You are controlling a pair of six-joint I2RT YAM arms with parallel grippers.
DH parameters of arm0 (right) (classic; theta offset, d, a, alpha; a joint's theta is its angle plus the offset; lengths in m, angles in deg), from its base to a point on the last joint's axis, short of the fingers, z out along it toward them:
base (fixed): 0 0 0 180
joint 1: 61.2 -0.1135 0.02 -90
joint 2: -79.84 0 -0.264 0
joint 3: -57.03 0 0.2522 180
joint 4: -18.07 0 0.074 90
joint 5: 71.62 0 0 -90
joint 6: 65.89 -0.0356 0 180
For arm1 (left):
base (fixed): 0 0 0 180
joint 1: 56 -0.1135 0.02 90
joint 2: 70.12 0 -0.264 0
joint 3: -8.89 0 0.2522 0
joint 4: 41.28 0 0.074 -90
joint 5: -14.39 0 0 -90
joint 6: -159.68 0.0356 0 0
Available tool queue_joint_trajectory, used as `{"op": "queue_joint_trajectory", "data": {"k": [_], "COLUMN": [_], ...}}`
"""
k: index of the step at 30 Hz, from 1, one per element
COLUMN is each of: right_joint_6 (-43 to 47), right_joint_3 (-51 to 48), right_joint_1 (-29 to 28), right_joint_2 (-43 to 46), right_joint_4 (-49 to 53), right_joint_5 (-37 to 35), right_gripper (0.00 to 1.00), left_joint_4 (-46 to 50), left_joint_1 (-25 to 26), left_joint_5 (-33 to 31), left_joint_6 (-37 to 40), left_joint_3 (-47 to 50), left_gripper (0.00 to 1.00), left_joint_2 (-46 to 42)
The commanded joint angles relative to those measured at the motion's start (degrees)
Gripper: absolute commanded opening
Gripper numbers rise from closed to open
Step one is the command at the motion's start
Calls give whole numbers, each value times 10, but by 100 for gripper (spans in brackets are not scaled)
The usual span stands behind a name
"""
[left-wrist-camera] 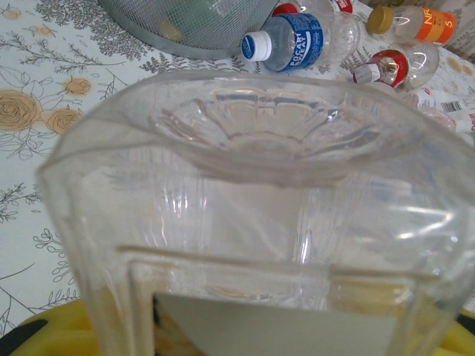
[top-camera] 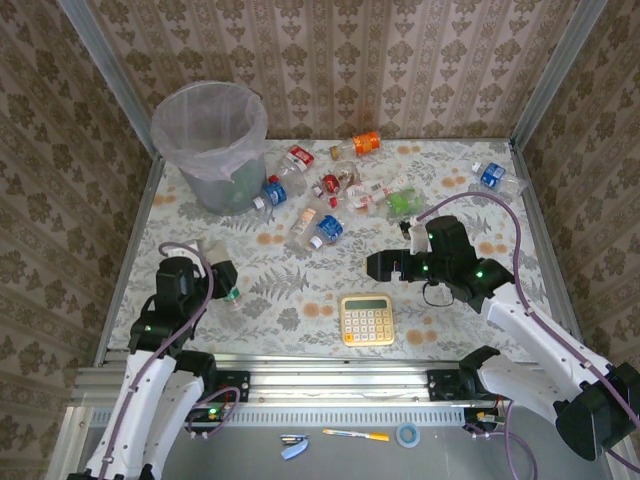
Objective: Throw the plastic bottles in the bin
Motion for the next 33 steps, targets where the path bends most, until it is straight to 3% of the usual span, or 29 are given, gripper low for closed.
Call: {"op": "queue_joint_trajectory", "data": {"k": [1,33], "right_joint_6": [7,10], "right_joint_3": [3,5], "right_joint_1": [2,2], "right_joint_2": [-3,-17], "right_joint_4": [-19,-24], "right_joint_5": [14,19], "right_gripper": [100,100], "left_joint_4": [2,-6], "left_joint_1": [3,8], "left_joint_5": [0,-20], "left_joint_6": [-25,-40], "left_joint_3": [14,47], "left_gripper": [7,7], "left_joint_2": [-9,-30]}}
